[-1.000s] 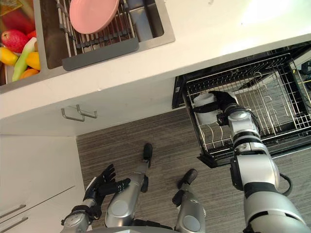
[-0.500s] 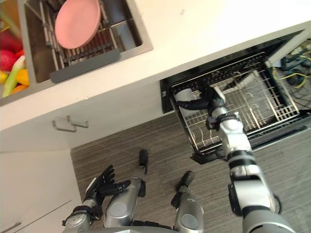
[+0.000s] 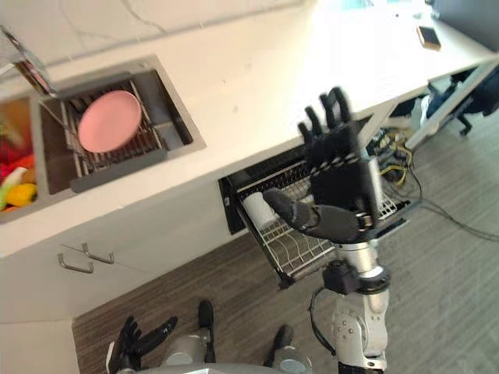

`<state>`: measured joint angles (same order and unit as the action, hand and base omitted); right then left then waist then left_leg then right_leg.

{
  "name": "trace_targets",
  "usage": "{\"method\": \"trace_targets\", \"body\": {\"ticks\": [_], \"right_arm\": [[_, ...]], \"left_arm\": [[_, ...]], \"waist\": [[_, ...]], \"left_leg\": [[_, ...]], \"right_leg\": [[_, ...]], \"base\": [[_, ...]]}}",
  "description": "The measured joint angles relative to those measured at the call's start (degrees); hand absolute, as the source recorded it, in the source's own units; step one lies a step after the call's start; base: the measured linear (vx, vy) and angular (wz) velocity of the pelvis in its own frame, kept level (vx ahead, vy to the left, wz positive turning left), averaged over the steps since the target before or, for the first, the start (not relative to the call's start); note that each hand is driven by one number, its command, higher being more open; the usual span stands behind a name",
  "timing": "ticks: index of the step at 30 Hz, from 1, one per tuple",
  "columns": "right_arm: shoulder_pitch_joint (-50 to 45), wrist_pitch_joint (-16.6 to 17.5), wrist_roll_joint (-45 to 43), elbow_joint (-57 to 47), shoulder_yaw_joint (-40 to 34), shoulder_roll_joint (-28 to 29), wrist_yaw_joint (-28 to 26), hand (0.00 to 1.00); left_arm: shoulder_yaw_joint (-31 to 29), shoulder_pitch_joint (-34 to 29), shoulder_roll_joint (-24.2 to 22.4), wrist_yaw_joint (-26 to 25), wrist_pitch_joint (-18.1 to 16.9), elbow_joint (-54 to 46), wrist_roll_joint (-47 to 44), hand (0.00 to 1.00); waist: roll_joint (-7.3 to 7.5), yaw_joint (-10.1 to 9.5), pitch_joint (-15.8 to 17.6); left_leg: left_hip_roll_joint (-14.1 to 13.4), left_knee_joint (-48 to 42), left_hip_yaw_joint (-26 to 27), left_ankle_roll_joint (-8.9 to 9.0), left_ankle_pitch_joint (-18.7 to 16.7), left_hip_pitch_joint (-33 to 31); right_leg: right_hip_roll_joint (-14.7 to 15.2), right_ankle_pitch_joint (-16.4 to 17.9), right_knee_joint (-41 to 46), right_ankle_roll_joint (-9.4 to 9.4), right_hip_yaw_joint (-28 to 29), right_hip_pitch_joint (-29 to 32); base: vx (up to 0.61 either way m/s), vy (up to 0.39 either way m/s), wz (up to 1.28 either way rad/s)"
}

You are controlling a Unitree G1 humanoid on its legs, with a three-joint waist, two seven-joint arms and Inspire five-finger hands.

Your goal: Walk over to the sink, pick up the cup, carry it to the dishwasher, place the cup inside the dishwasher, then close the dishwasher door

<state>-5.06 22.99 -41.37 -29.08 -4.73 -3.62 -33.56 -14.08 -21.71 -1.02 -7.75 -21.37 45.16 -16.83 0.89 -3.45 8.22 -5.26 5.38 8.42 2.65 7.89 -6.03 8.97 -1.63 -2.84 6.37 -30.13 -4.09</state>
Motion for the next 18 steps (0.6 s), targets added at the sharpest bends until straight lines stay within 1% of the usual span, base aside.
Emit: {"method": "trace_targets", "body": {"ticks": [1, 2, 3, 4, 5, 6, 7, 8, 9, 10, 11, 12, 13, 14, 15, 16, 17, 18], "right_arm": [[0.62, 0.91, 0.0, -0.26, 0.56, -0.26, 0.23, 1.0], [1.68, 2.27, 0.01, -0.36, 1.17, -0.97, 0.7, 1.0], [2.48, 2.91, 0.36, -0.32, 1.13, -1.89, 1.37, 1.0], [2.8, 3.18, 0.82, -0.25, 0.9, -2.57, 2.07, 1.0], [3.54, 3.5, 2.52, 0.41, -0.42, -4.39, 4.33, 1.0], [4.06, 3.51, 3.45, 1.43, -2.08, -6.0, 5.9, 1.0], [4.54, 3.47, 4.5, 3.26, -4.22, -8.01, 8.08, 1.0], [4.9, 3.16, 5.86, 4.94, -5.84, -8.4, 9.92, 1.0], [5.63, 2.36, 7.29, 6.61, -6.3, -8.26, 11.28, 1.0], [6.21, 0.74, 7.93, 8.15, -6.13, -7.67, 12.05, 1.0], [6.17, 0.38, 7.97, 8.19, -6.13, -7.57, 12.07, 1.0], [5.34, -0.54, 7.97, 8.18, -6.24, -7.45, 12.1, 1.0], [4.81, -0.74, 7.88, 8.16, -6.33, -7.46, 12.07, 1.0], [3.74, -0.92, 7.76, 8.04, -6.67, -7.37, 12.11, 1.0], [2.73, -0.95, 7.75, 7.7, -7.34, -7.27, 12.07, 1.0], [0.81, -0.94, 7.74, 6.72, -9.0, -7.13, 12.12, 1.0], [0.54, -0.96, 7.84, 6.5, -9.39, -6.88, 12.21, 1.0], [-0.54, -1.0, 8.79, 5.56, -10.55, -6.36, 13.02, 1.0]], "left_arm": [[-0.55, -0.2, -0.33, -0.17, -0.09, 0.05, 0.01, 1.0], [-1.41, -0.39, -0.84, -0.32, -0.24, 0.14, 0.0, 1.0], [-2.13, -0.4, -1.26, -0.12, -0.42, 0.28, -0.15, 1.0], [-2.45, -0.4, -1.4, 0.26, -0.5, 0.38, -0.16, 1.0], [-2.96, -0.38, -1.58, 0.92, -0.77, 0.65, 0.14, 1.0], [-3.58, -0.31, -2.0, 1.13, -0.96, 0.81, 0.44, 1.0], [-3.64, -0.46, -2.5, 1.08, -1.11, 1.02, 1.01, 1.0], [-3.86, -0.35, -2.39, 1.12, -1.02, 1.52, 1.26, 1.0], [-4.1, -0.43, -2.32, 0.97, -0.93, 2.03, 1.28, 1.0], [-4.27, -0.56, -2.27, 0.34, -0.19, 2.43, 1.38, 1.0], [-4.27, -0.55, -2.27, 0.22, -0.1, 2.49, 1.59, 1.0], [-4.2, -0.35, -2.12, -0.1, 0.05, 2.58, 3.53, 1.0], [-4.02, -0.38, -2.02, -0.26, 0.06, 2.57, 4.37, 1.0], [-3.23, -0.38, -1.34, -0.46, 0.2, 2.57, 5.72, 1.0], [-2.17, -0.29, -0.73, -0.4, 0.66, 2.61, 6.45, 1.0], [0.81, 0.79, 1.72, -0.19, 1.79, 2.69, 8.08, 1.0], [1.75, 1.53, 2.72, -0.1, 2.15, 2.67, 8.57, 1.0], [3.28, 3.59, 4.11, 0.13, 3.11, 3.1, 8.95, 1.0]], "waist": [[-0.01, -0.06, -0.36], [-0.05, -0.08, -0.62], [0.0, -0.08, -0.71], [0.04, -0.05, -0.76], [0.06, 0.12, -0.89], [0.06, 0.36, -1.04], [-0.64, 0.43, -1.44], [-0.47, 0.08, -1.35], [-0.34, -0.14, -1.38], [-0.15, -0.18, -1.32], [-0.11, -0.18, -1.3], [-0.14, 0.27, -1.27], [-0.2, 0.5, -1.28], [-0.23, 1.14, -1.22], [-0.1, 1.63, -1.12], [-0.02, 3.03, -0.81], [0.07, 3.82, -0.32], [-0.03, 5.35, 0.43]], "left_leg": [[0.2, 0.0, 0.13, -0.04, -0.02, -0.01], [0.22, 0.0, 1.35, -0.18, -0.09, 0.04], [-0.04, 0.0, 5.26, -0.77, -0.49, 0.02], [-0.17, -0.01, 7.89, -1.2, -0.77, 0.02], [-0.49, -0.05, 14.49, -2.02, -1.1, 0.11], [-0.69, -0.28, 19.38, -2.56, -0.83, 0.46], [-0.72, -0.32, 23.12, -3.88, 1.87, 0.71], [0.54, -0.34, 21.62, -4.37, 2.21, 0.83], [1.6, -0.35, 20.7, -4.98, 1.77, 1.17], [2.99, -0.35, 19.79, -5.87, 1.07, 1.69], [3.24, -0.34, 19.62, -5.96, 0.89, 1.77], [3.75, -0.33, 18.82, -6.02, -0.62, 2.33], [3.71, -0.31, 18.58, -6.22, -1.03, 2.7], [3.61, -0.07, 18.05, -6.21, -1.63, 3.46], [3.64, -0.06, 17.53, -6.25, -2.03, 3.89], [3.62, -0.06, 15.25, -6.54, -2.39, 4.09], [3.53, -0.04, 14.04, -6.56, -2.4, 4.03], [3.39, -0.03, 11.26, -6.57, -2.4, 3.81]], "right_leg": [[0.1, 0.12, -0.08, 0.14, -0.78, -0.42], [0.44, 0.47, -0.11, 0.54, -2.79, -1.64], [0.8, 0.67, -0.21, 0.92, -5.49, -2.98], [1.22, 0.66, -0.33, 1.17, -7.19, -3.69], [2.3, 0.53, -0.5, 1.82, -11.03, -5.21], [3.11, 0.49, -0.43, 2.37, -13.73, -6.3], [3.83, 0.58, 0.02, 2.92, -16.44, -7.75], [4.97, 0.75, 0.58, 3.24, -17.6, -8.71], [6.07, 0.76, 1.38, 3.23, -17.52, -9.34], [7.69, 0.73, 3.11, 3.19, -17.15, -9.97], [8.03, 0.71, 3.7, 3.19, -17.14, -9.98], [9.9, 0.69, 8.08, 3.26, -16.87, -9.41], [10.84, 0.69, 10.93, 3.25, -16.46, -8.8], [12.97, 0.64, 17.29, 3.17, -15.08, -7.26], [14.54, 0.16, 22.07, 2.38, -13.35, -5.84], [15.97, -0.48, 31.27, -2.6, -6.53, -1.61], [14.84, 1.42, 34.18, -3.14, -1.91, 0.32], [10.0, 6.91, 35.87, -1.44, 6.85, 2.98]], "base": [[0.02, 0.014, 0.72], [0.02, 0.029, 0.91], [0.02, 0.027, 1.05], [0.05, 0.061, 1.34], [0.07, 0.133, 1.4], [0.09, 0.229, 1.73], [0.08, 0.232, 1.48], [0.06, 0.247, 1.18], [0.06, 0.292, 0.81], [0.05, 0.246, 0.47], [0.05, 0.242, 0.38], [0.03, 0.123, 0.19], [0.03, 0.167, 0.2], [0.01, 0.093, 0.15], [0.03, 0.119, 0.44], [0.05, 0.08, 0.59], [0.06, 0.052, 0.94], [0.07, -0.003, 1.02]]}}
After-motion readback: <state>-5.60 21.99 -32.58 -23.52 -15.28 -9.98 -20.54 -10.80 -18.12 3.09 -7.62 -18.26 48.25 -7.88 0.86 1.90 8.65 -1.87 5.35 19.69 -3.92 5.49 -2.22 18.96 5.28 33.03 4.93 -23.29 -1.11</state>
